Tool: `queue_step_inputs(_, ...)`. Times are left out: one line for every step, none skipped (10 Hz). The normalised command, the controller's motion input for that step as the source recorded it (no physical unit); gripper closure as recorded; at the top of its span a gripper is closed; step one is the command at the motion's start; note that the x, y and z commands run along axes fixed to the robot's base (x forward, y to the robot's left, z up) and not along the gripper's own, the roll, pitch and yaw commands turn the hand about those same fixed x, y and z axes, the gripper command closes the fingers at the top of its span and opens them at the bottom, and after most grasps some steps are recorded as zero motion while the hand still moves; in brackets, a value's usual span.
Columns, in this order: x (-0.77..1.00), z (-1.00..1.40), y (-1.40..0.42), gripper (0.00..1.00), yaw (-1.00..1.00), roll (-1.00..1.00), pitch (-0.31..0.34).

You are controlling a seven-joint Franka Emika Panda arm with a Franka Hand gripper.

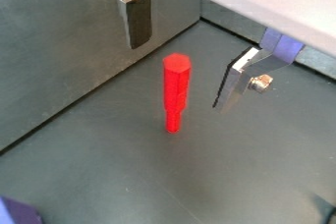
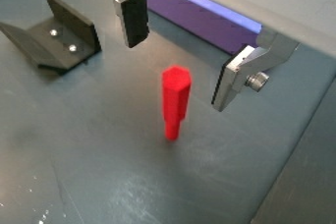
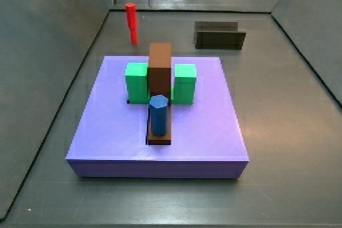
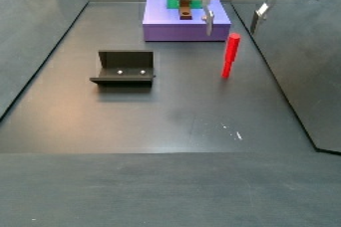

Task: Pick up the red object. Move up. Move to above the board. Insert the red object.
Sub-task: Pick up the red object.

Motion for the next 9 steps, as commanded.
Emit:
queue_step_inputs(-0.17, -0.39, 0.07, 0.0, -0.08, 0.11, -0.043)
queue_step_inputs(-0.12, -0.37, 0.05, 0.0, -0.05, 0.1, -0.037)
queue_step_inputs(-0.07, -0.36, 0.04, 0.0, -0.01, 0.09, -0.037)
queue_step_inputs(-0.04, -0.32, 0.07, 0.0, 0.0, 0.09, -0.024)
queue_step_inputs(0.0, -0.24, 0.14, 0.0, 0.0, 0.06, 0.0)
queue_step_inputs(0.0, -0.15, 0.07, 0.0, 0.0, 0.0, 0.0)
queue_step_inputs(0.0, 0.0, 0.0, 0.0, 0.0, -0.01, 0.0)
queue_step_inputs(0.0, 0.0, 0.0, 0.0, 0.0, 0.0, 0.0)
queue_step_inputs(0.0, 0.0, 0.0, 1.0, 0.0, 0.0, 0.0)
